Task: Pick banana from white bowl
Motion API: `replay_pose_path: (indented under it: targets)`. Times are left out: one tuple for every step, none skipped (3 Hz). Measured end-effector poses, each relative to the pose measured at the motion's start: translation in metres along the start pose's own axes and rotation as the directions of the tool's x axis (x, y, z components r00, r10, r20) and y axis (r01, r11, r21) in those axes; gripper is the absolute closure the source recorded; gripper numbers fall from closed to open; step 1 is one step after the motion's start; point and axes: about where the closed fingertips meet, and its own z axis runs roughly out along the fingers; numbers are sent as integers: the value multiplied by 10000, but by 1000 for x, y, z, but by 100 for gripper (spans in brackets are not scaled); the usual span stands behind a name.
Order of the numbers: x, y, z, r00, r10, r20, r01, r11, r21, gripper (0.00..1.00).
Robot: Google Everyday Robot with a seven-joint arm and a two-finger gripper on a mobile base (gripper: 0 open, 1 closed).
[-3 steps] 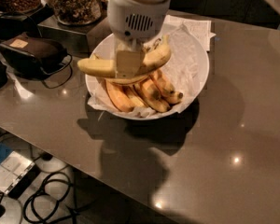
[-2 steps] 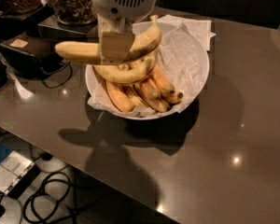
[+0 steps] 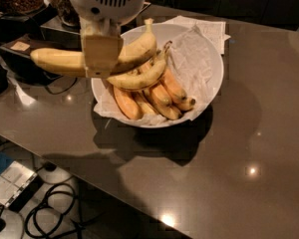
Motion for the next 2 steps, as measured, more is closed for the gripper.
replay_pose_path:
  targets:
    - [-28, 14, 3, 9984, -491, 269, 498, 9984, -249, 100]
    - [-36, 17, -10, 9972, -620, 420, 617, 9980, 95, 100]
